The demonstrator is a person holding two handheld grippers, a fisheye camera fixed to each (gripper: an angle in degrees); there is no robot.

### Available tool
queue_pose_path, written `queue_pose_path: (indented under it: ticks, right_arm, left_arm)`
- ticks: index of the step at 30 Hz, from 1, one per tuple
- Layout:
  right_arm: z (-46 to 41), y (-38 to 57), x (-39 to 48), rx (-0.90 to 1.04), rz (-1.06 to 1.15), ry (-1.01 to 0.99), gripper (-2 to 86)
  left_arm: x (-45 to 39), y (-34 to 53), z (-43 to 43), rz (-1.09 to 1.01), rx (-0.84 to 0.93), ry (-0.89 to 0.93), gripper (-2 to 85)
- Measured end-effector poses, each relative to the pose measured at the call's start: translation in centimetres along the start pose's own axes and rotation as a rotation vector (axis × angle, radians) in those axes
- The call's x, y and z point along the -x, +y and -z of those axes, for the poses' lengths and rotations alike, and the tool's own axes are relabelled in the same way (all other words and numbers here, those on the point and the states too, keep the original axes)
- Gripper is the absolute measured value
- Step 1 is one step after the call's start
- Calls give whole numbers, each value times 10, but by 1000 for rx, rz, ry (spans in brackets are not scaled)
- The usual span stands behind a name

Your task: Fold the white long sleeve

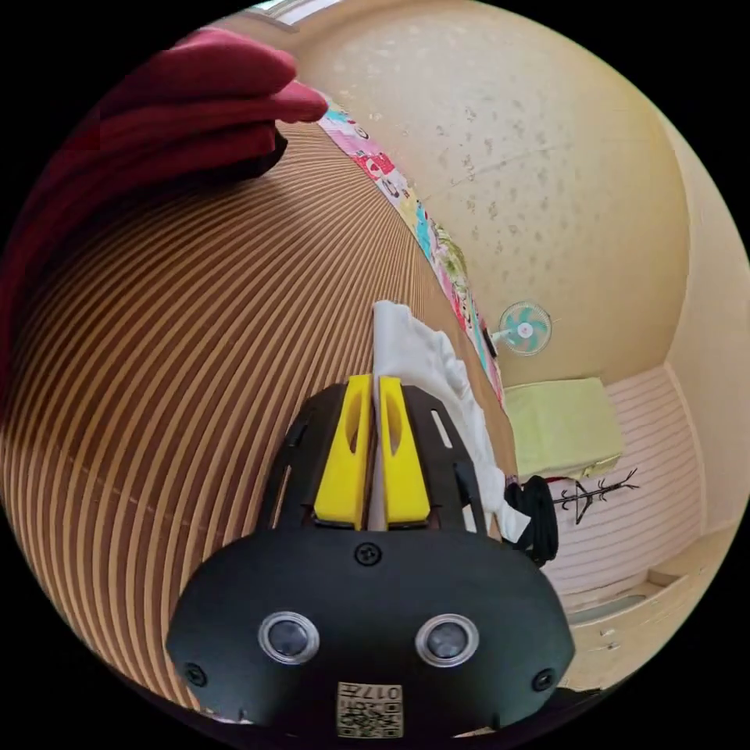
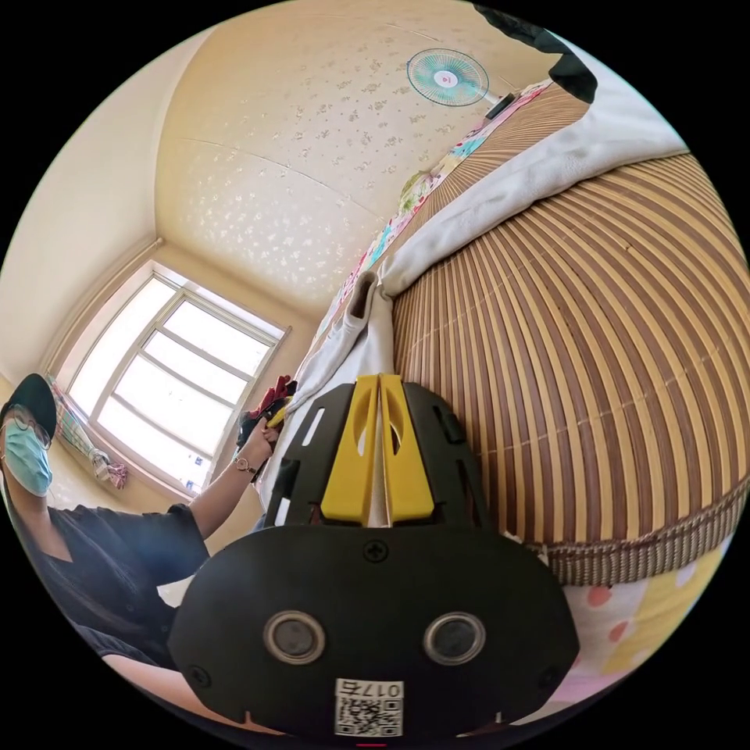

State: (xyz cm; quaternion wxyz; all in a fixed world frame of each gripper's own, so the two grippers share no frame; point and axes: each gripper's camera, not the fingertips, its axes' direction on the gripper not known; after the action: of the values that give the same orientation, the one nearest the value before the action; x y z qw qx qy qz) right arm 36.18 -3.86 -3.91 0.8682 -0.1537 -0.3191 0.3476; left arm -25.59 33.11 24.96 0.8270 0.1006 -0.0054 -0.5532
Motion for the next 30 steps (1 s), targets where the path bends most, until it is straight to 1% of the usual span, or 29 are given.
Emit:
queue_pose_path:
  ticks: [1, 3, 5, 6, 7, 8, 9, 10, 11, 12, 13, 14, 17, 18, 19, 20, 21, 22, 23, 24, 25, 28, 30]
  right_arm:
    - [1, -2, -1, 0, -1, -4, 3]
    - [1, -5, -3, 0, 0, -6, 3]
    - [1, -9, -5, 0, 0, -8, 3]
    - [2, -11, -7, 0, -1, -10, 3]
    - [2, -14, -9, 0, -2, -11, 3]
    - [2, -15, -10, 1, -2, -11, 3]
    - [2, -18, -12, 1, -4, -12, 4]
    - [1, -21, -14, 1, -5, -14, 4]
    - [1, -22, -15, 2, -6, -16, 4]
    - [1, -26, -17, 3, -9, -21, 5]
    - [2, -29, -19, 3, -16, -27, 7]
    - [2, -31, -21, 3, -21, -30, 8]
    - [6, -39, -26, -33, -101, -10, 15]
    - [13, -46, -26, -64, -157, -26, 22]
    - [24, -52, -21, -137, -149, -116, 30]
    - [32, -55, -18, -191, -137, -164, 34]
    - [47, -60, -14, -308, -141, -208, 44]
    - [60, -68, -16, -398, -184, -187, 56]
    - [65, -73, -20, -426, -225, -155, 64]
    - [72, -85, -34, -450, -332, -72, 80]
    - [75, -96, -56, -441, -459, 0, 99]
    - [75, -124, -109, -395, -600, 89, 115]
    - [73, -139, -128, -406, -615, 137, 101]
  left_arm:
    - [8, 9, 13, 65, -49, -5, 18]
    - [-3, 23, 27, -5, -79, -13, 28]
    - [-50, 48, 34, -279, -26, -74, 37]
    - [-64, 56, 35, -350, -12, -108, 40]
    - [-90, 75, 34, -484, 16, -181, 43]
    - [-108, 95, 28, -567, 39, -272, 42]
    - [-111, 104, 24, -570, 43, -321, 36]
    - [-106, 118, 14, -517, 35, -404, 23]
    - [-97, 120, 4, -488, 62, -449, 14]
    - [-92, 117, -1, -469, 88, -445, 9]
    - [-79, 105, -7, -410, 159, -398, 4]
    - [-65, 96, -4, -352, 170, -308, 0]
    - [-40, 91, 3, -284, 183, -162, -6]
    - [-40, 91, 3, -288, 188, -154, -7]
    - [-43, 94, 4, -309, 189, -174, -8]
    - [-50, 98, 4, -341, 181, -218, -9]
    - [-54, 101, 3, -360, 174, -244, -9]
    - [-59, 106, 3, -391, 159, -286, -10]
    - [-61, 108, 2, -404, 153, -308, -10]
    - [-61, 109, 2, -405, 152, -312, -10]
    - [-59, 109, 3, -403, 152, -307, -10]
    - [-48, 105, 8, -372, 156, -247, -10]
    - [-43, 104, 10, -362, 156, -225, -10]
